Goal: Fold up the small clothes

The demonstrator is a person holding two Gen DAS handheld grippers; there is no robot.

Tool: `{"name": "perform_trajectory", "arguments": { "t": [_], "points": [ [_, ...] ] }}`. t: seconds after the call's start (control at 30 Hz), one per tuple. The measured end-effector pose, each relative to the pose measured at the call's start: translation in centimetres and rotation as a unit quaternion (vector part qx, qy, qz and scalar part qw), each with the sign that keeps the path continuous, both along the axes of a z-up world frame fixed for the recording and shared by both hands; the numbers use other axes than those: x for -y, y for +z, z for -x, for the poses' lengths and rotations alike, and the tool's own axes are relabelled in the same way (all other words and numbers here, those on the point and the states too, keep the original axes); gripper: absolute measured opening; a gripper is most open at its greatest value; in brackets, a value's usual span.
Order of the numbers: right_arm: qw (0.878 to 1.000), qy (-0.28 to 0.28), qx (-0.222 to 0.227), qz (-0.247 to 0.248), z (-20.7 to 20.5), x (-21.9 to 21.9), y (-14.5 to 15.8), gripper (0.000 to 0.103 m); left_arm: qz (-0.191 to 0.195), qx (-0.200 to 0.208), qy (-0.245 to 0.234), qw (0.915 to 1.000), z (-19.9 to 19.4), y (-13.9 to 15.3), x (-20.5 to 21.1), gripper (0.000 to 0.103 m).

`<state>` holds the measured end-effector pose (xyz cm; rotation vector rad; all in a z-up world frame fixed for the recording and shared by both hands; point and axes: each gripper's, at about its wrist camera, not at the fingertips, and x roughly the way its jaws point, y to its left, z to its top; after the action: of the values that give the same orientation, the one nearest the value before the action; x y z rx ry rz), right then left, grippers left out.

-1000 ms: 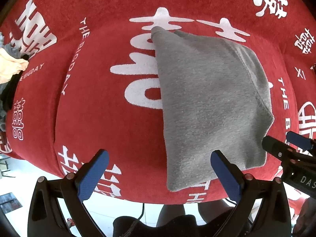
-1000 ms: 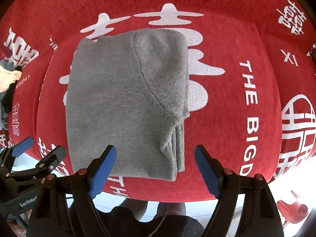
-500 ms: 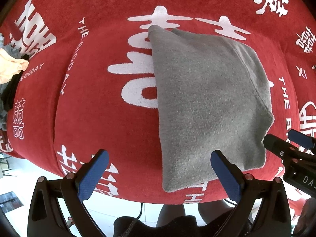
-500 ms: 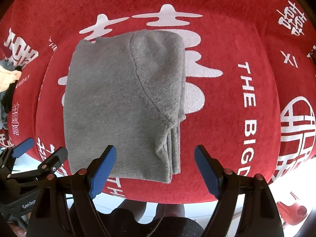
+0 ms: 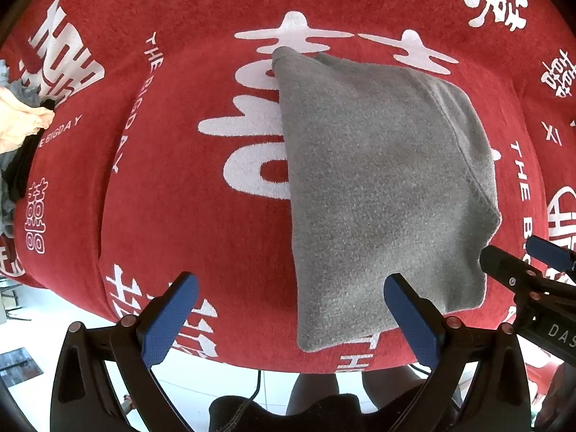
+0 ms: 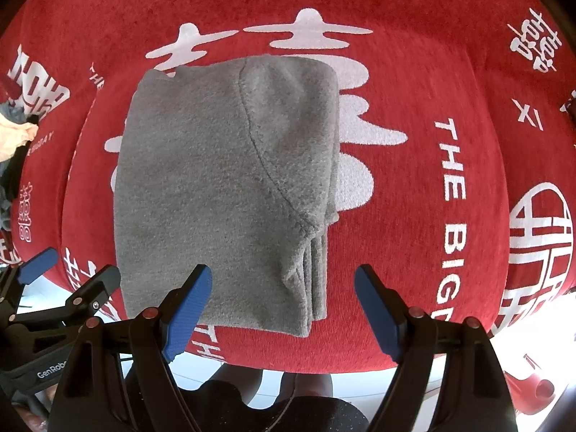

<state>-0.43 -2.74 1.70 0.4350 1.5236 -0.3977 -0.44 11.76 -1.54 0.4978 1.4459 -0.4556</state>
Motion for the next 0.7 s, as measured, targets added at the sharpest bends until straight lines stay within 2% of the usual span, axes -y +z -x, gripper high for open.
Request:
{"name": "perform_trajectory", "arguments": {
  "t": [0.7],
  "points": [
    [1.0, 0.003, -0.002, 0.008, 0.07, -0.05, 0.25, 0.084, 0.001, 0.004, 0.005, 1.0, 0.22, 0.18, 0.0, 0.103]
  ]
}}
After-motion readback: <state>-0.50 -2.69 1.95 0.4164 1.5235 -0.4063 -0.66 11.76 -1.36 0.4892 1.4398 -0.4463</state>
